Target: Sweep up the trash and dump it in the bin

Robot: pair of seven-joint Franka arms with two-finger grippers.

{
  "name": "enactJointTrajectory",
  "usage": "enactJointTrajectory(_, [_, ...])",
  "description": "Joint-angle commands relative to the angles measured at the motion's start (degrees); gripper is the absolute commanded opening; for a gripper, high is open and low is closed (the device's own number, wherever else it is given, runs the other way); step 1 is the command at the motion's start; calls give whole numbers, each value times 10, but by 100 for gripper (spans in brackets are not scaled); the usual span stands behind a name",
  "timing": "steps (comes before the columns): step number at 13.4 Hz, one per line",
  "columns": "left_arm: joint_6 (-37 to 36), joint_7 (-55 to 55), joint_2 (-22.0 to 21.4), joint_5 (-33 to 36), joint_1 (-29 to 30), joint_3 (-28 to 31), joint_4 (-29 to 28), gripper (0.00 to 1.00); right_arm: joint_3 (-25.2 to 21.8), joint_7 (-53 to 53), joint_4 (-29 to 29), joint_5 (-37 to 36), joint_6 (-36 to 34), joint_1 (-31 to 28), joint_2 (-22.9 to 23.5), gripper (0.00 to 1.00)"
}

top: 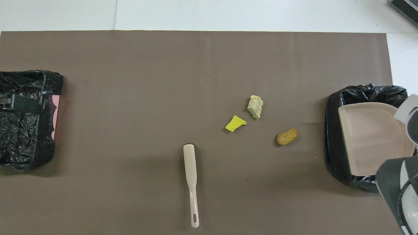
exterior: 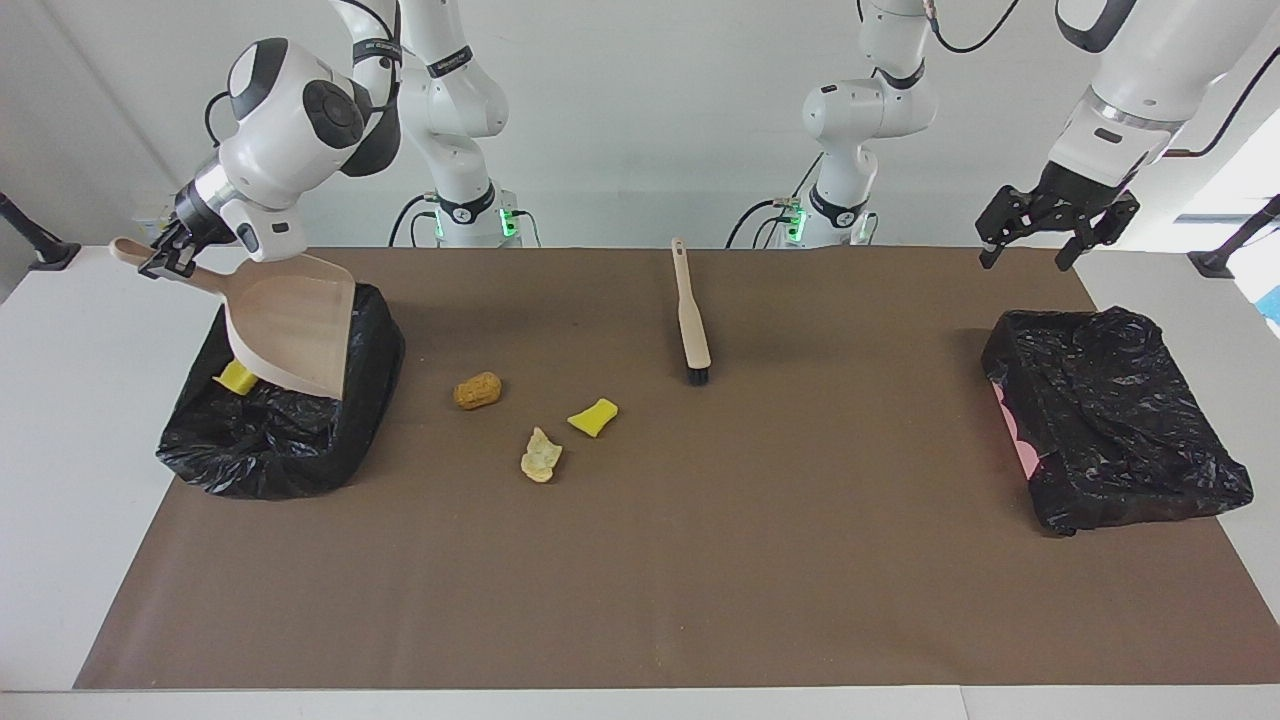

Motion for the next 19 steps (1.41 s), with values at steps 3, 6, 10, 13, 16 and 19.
enactJointTrajectory(3, [-7, 5, -25, -4, 2, 4, -19, 100, 2, 91, 5, 133, -16, 47, 12, 0])
enactJointTrajectory(6, [-11, 3, -38, -3, -6, 4, -42, 100, 2, 226, 34, 183, -36, 111, 61, 0])
enactJointTrajectory(10, [-12, 2, -53, -3, -21, -3, -78, 100, 2, 372, 71, 305, -31, 144, 118, 0])
enactJointTrajectory(13, [-15, 3, -32, 2, -24, 4, -31, 100, 2, 476, 93, 358, -36, 170, 142, 0])
enactJointTrajectory(16, [-21, -1, -24, 2, -22, 5, -17, 100, 2, 598, 112, 376, -29, 211, 166, 0])
enactJointTrajectory(19, [-20, -4, -34, 2, -22, 5, -36, 100, 2, 725, 156, 414, -34, 246, 198, 0])
